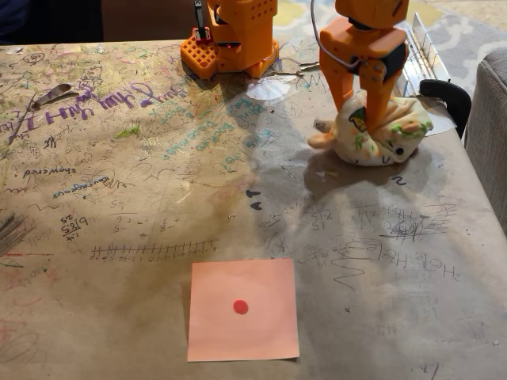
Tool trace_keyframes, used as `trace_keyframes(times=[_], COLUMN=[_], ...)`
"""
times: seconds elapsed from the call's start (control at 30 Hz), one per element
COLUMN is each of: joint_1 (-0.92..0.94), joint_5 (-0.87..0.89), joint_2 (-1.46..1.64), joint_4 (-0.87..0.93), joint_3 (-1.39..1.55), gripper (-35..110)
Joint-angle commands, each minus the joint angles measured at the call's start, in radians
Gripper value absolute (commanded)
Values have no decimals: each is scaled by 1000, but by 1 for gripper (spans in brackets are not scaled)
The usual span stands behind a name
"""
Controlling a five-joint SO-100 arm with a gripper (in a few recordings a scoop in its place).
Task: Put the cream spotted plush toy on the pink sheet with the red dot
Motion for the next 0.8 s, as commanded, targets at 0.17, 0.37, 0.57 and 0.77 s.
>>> trace_keyframes(times=[0.17, 0.37, 0.57, 0.77], joint_1=[51, 242, 408, 511], joint_5=[-5, -8, -89, -253], joint_2=[663, 1005, 1356, 1626], joint_4=[225, 506, 683, 623], joint_3=[-71, -426, -598, -430], gripper=[0, 0, 0, 0])
